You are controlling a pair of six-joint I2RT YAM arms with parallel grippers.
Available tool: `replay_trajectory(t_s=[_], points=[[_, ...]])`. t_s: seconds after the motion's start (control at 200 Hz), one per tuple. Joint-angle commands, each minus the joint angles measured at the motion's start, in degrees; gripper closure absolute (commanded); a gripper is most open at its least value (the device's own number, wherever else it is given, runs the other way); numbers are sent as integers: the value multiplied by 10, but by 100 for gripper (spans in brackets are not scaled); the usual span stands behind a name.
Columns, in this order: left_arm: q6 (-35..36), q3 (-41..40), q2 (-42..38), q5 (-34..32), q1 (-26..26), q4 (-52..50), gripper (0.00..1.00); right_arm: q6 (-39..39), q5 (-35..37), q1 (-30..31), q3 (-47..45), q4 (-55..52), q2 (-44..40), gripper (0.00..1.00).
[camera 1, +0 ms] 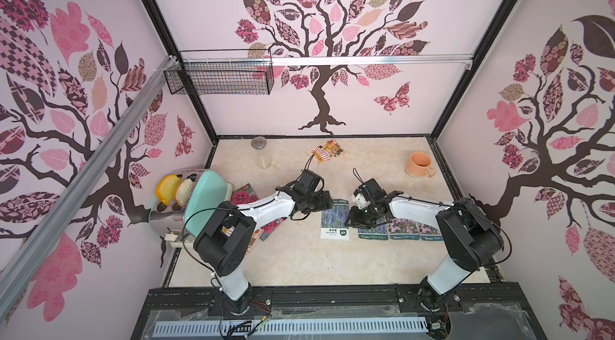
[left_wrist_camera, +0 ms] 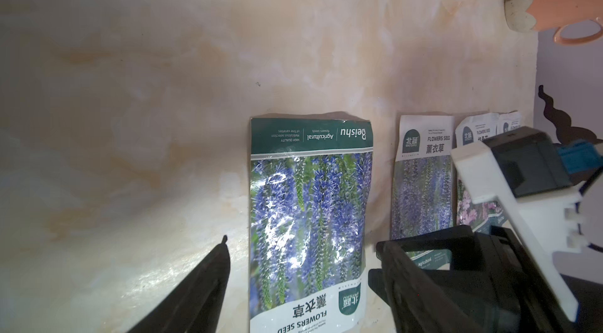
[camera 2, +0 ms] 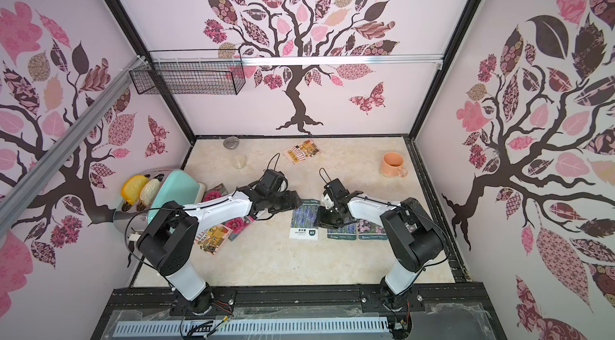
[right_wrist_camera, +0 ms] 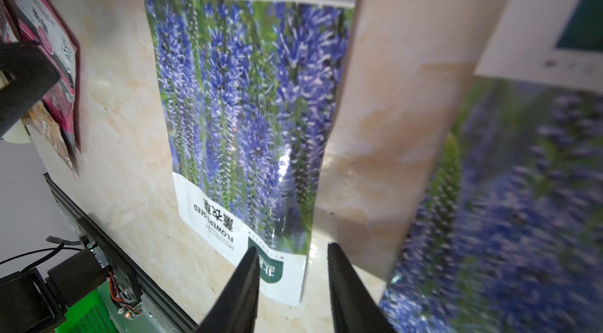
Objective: Arrange the seed packets in a row
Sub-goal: Place the seed packet at the center of the board.
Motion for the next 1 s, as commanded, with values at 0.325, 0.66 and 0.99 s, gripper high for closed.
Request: replay_trajectory(t_s=[0.325, 0.66, 0.99], points=[[0, -4, 14, -1, -6, 4, 26, -8, 17, 2, 39, -33, -34, 62], [-13, -30, 28, -22, -27, -9, 26, -8, 17, 1, 36, -20, -19, 63], [-19, -28, 69, -21, -41, 8, 26, -15, 24, -4, 26, -24, -36, 63]])
